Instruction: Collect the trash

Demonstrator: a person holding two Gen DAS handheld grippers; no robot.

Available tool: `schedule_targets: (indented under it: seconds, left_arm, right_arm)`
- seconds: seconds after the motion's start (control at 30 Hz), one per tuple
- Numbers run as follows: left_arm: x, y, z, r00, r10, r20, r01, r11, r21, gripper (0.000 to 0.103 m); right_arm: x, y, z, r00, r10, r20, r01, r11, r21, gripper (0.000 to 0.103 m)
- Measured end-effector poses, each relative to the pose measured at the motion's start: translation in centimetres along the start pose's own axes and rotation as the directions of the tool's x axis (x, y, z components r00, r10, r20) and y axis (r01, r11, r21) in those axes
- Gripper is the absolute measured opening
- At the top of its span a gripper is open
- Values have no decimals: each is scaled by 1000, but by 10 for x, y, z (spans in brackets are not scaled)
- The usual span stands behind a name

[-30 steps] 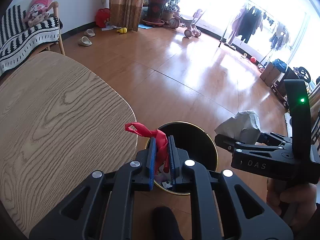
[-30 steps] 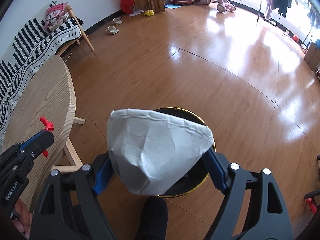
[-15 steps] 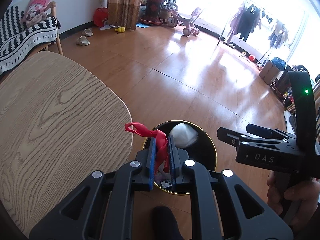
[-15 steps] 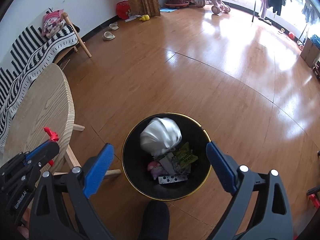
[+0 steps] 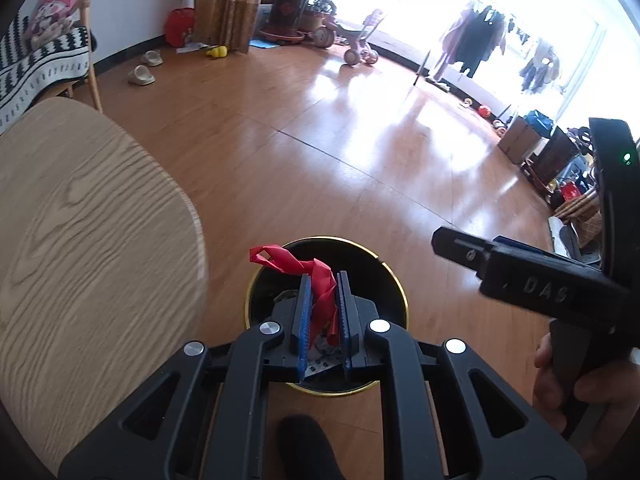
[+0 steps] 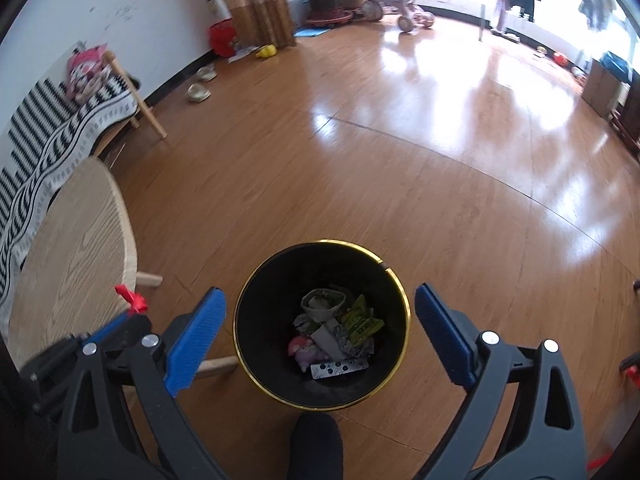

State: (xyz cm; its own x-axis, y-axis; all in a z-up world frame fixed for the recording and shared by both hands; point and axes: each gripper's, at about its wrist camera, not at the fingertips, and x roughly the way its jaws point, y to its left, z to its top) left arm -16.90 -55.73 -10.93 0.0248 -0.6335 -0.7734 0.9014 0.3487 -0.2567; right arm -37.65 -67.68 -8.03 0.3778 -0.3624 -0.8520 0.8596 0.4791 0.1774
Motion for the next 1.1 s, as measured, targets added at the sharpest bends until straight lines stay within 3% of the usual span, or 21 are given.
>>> schedule_targets:
  seconds: [0.17, 0.2, 0.27, 0.3, 0.33, 0.57, 0.73, 0.97, 1.1]
  left_arm:
    - [15, -8, 3, 998, -60, 4, 60, 998, 7, 13]
    - [18, -10, 4, 998, -67, 2, 67, 998, 12, 19]
    - [21, -13, 4, 998, -68, 5, 68, 998, 15, 44]
    - [20, -14, 4, 998, -66, 13, 66, 998, 13, 63]
    - [19, -13, 5, 998, -60, 24, 60, 998, 9, 68]
    - [4, 8, 8, 1000, 0, 25, 1, 1000, -24, 78]
    - [-36, 43, 9, 991, 121, 52, -117, 991, -68, 92]
    - [-129, 129, -14, 934, 351, 69, -332, 922, -200, 95]
    - [-194, 189, -41, 875, 481, 56, -451, 852, -264, 95]
  right_arm:
    - [-7, -19, 5, 999, -19, 26, 17, 997, 79, 93]
    - [-9, -22, 5, 999, -22, 33, 19, 995, 93, 93]
    - [-11, -25, 6, 999, -22, 44, 17, 994, 111, 93]
    - [-13, -27, 8, 998, -22, 50, 16, 993, 117, 93]
    - [-14, -27, 8, 998, -19, 53, 13, 993, 118, 93]
    - [-24, -7, 9, 997, 11, 77, -18, 995, 95, 94]
    - [-31, 31, 11, 994, 57, 92, -62, 997, 48, 95]
    - [-39, 141, 0, 986, 150, 78, -137, 980, -146, 95]
    - [-47, 215, -19, 977, 209, 52, -186, 941, -284, 96]
